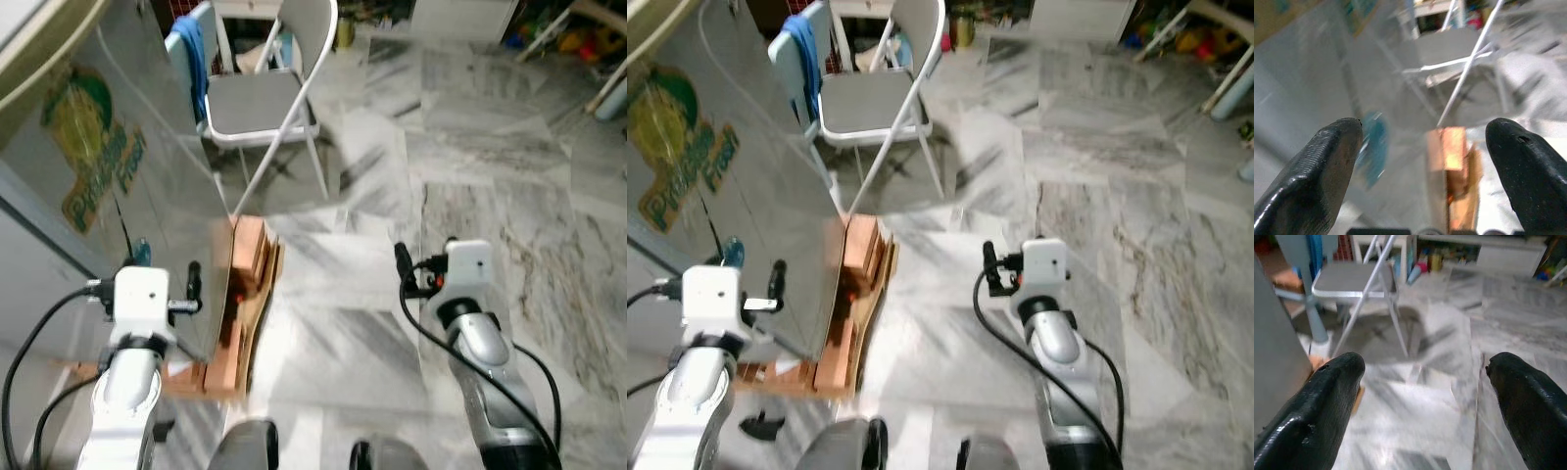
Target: Restocking fridge
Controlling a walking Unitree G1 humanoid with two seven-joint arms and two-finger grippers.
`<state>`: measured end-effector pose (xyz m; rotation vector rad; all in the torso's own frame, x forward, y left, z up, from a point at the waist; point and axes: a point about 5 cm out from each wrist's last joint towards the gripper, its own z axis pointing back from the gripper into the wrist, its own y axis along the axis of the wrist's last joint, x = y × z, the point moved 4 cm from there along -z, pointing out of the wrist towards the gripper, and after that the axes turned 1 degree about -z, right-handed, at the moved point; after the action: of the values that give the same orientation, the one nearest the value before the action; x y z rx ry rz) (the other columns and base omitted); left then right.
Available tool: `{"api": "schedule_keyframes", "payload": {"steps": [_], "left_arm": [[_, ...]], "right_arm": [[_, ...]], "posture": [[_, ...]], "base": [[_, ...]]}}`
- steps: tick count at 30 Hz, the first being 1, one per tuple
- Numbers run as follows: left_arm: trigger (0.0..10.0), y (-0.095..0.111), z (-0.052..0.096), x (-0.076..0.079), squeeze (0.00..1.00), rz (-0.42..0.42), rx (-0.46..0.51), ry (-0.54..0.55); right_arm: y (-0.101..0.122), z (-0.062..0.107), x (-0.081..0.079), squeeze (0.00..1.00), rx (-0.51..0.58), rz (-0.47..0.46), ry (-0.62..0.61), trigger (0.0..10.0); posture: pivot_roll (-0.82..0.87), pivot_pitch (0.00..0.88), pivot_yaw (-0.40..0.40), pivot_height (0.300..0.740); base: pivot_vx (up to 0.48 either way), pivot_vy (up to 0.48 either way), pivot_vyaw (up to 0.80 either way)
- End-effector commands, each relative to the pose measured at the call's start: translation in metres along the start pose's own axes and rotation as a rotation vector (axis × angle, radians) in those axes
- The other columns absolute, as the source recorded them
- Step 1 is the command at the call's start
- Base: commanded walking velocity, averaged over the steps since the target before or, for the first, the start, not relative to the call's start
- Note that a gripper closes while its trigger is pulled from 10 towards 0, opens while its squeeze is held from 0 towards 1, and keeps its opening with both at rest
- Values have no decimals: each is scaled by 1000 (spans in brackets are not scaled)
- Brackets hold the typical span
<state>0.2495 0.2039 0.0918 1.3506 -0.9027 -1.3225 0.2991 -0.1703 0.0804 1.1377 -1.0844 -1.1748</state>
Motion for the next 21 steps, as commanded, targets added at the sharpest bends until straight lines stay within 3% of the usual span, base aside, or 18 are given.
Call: {"api": "schedule_keyframes", "payload": {"steps": [1,7,12,21], "left_arm": [[10000,-4,7,-13,0,-4,-15,56],[10000,-4,12,-4,0,-20,-6,17],[10000,-3,9,-6,0,-15,-6,23],[10000,-1,4,-8,0,-17,0,26]], "right_arm": [[-2,4,6,0,-9,17,-4,10000],[3,-3,2,0,-2,11,0,10000],[6,-8,0,0,3,8,5,10000],[6,-8,0,0,7,13,0,10000]], "posture": [[122,128,3,740],[127,130,1,740],[128,130,1,740],[121,127,1,740]], "base": [[0,0,0],[0,0,0],[0,0,0],[0,386,0]]}}
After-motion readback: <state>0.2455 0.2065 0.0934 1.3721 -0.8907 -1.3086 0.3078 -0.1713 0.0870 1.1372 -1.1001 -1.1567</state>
